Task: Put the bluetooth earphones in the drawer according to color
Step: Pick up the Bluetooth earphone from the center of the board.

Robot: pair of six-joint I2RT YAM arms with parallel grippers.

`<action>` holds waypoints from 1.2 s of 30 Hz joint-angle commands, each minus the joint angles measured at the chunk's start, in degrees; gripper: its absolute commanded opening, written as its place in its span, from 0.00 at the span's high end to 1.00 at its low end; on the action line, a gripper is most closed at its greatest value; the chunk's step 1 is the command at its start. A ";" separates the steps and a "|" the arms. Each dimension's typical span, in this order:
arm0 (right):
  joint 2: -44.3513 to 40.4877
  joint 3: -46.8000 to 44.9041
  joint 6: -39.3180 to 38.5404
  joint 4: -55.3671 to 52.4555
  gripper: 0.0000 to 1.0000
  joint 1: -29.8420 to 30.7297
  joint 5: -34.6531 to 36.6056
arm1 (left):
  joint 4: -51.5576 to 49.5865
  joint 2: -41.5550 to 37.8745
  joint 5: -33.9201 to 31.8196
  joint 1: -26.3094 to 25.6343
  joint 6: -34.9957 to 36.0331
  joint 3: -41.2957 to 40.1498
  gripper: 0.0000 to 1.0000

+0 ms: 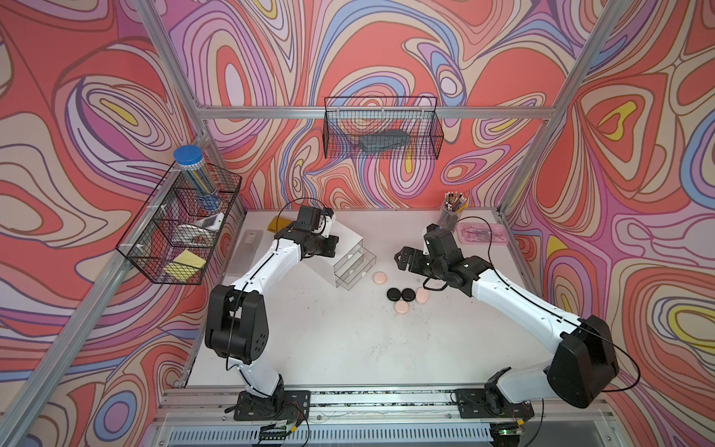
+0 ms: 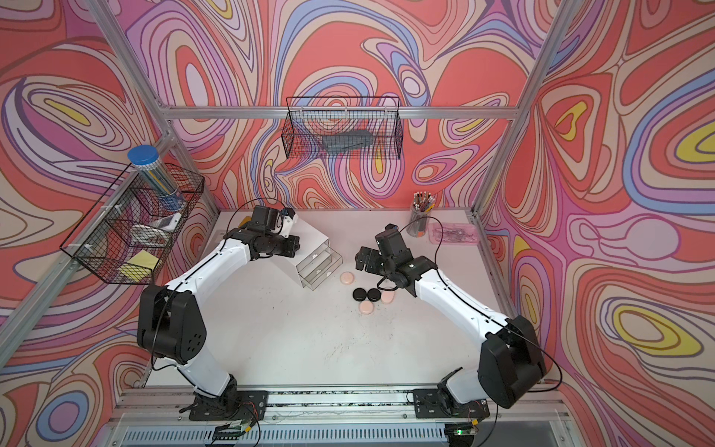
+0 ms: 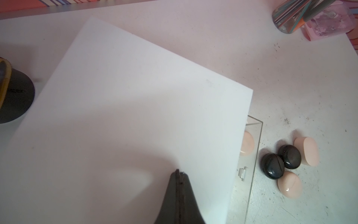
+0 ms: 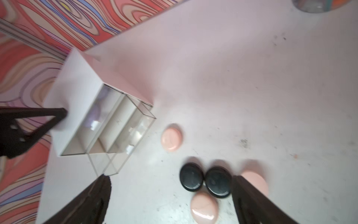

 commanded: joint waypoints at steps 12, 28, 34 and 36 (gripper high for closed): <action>7.56 -5.39 -3.90 -11.66 0.03 -5.58 1.81 | -8.11 3.45 -0.34 -0.78 0.33 -1.08 1.00; 17.39 -2.94 -5.91 -9.62 0.04 -6.48 -0.43 | -8.18 3.60 -0.63 -0.79 0.48 -1.17 1.00; 16.93 -3.82 -6.76 -10.52 0.04 -7.93 0.72 | -8.18 3.68 -0.37 -0.79 0.40 -1.08 1.00; 16.97 -3.69 -7.04 -10.63 0.05 -8.15 0.99 | -8.18 3.65 -0.37 -0.79 0.45 -1.08 1.00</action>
